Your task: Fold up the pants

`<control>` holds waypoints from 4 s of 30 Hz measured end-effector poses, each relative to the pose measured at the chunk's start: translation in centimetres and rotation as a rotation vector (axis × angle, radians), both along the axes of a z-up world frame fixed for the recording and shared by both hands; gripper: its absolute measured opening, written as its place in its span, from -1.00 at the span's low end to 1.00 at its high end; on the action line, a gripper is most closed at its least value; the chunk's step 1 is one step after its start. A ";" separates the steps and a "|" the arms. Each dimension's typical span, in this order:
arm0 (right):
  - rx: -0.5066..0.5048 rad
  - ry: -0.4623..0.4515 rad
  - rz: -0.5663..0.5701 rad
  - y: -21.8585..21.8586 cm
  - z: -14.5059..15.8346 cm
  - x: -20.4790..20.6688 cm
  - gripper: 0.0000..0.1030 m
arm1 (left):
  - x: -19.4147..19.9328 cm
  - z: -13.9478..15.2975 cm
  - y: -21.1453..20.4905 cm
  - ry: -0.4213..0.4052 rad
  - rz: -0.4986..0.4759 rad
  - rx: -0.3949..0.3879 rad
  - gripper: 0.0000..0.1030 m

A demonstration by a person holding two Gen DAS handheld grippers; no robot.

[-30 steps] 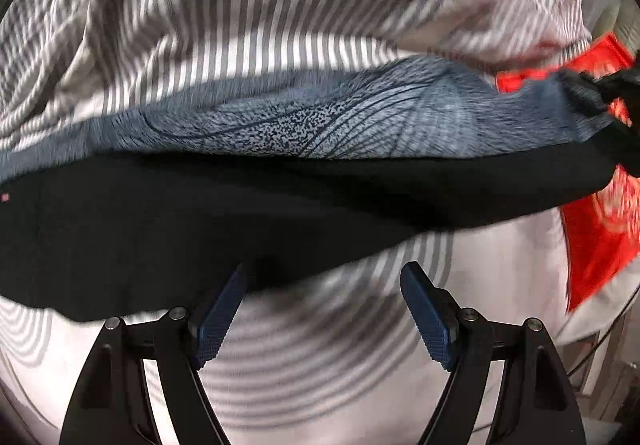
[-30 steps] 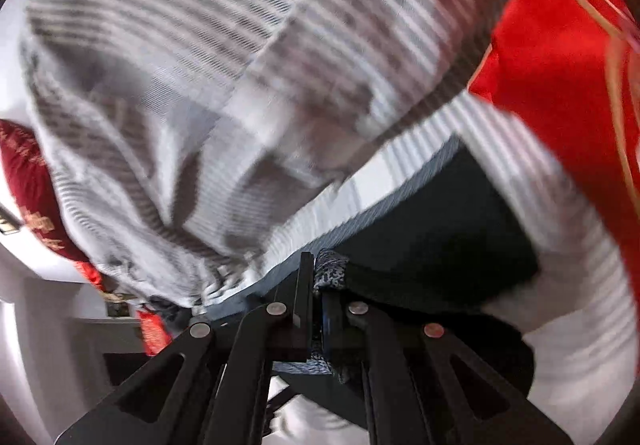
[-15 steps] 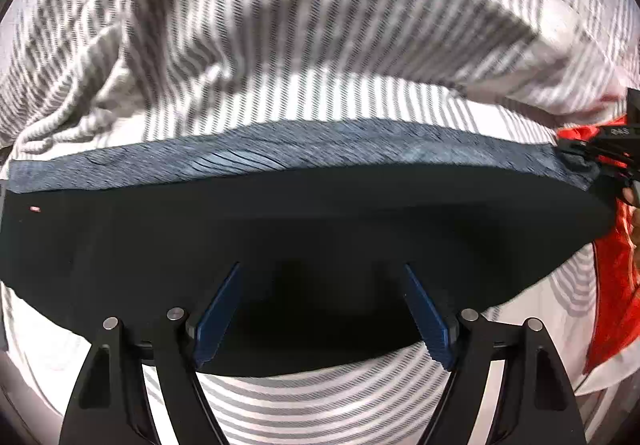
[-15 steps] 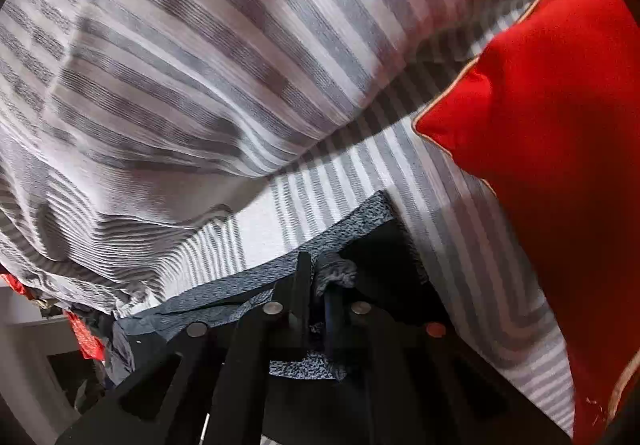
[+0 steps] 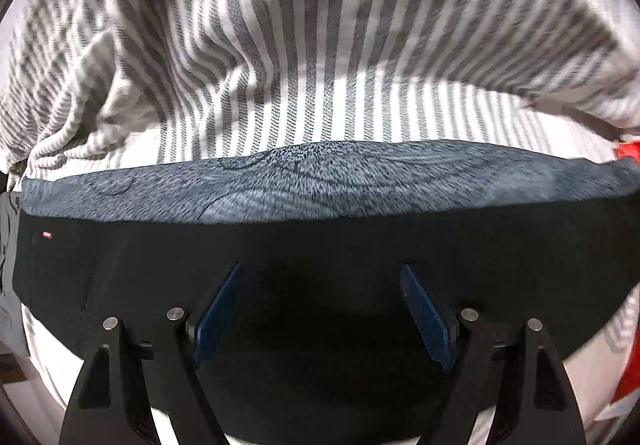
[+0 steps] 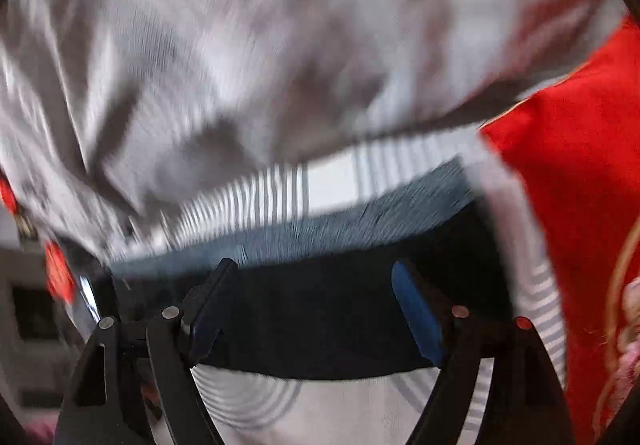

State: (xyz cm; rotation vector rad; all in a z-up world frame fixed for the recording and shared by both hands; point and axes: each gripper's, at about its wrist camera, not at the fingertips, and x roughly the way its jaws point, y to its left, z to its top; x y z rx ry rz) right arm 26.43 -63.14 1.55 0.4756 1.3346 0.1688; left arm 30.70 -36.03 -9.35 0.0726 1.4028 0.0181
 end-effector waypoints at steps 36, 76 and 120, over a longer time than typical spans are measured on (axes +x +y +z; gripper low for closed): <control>0.070 0.105 0.056 22.2 -2.3 -10.9 -0.30 | 6.0 -2.2 16.5 0.079 -0.596 -0.106 -0.84; 0.357 0.074 0.124 38.5 -10.6 -10.1 0.00 | -4.2 -0.9 28.7 -0.060 -0.118 -0.040 0.34; 0.489 0.057 0.263 38.6 -7.8 -9.0 -0.90 | -3.1 -2.9 23.7 -0.082 -0.273 0.078 0.55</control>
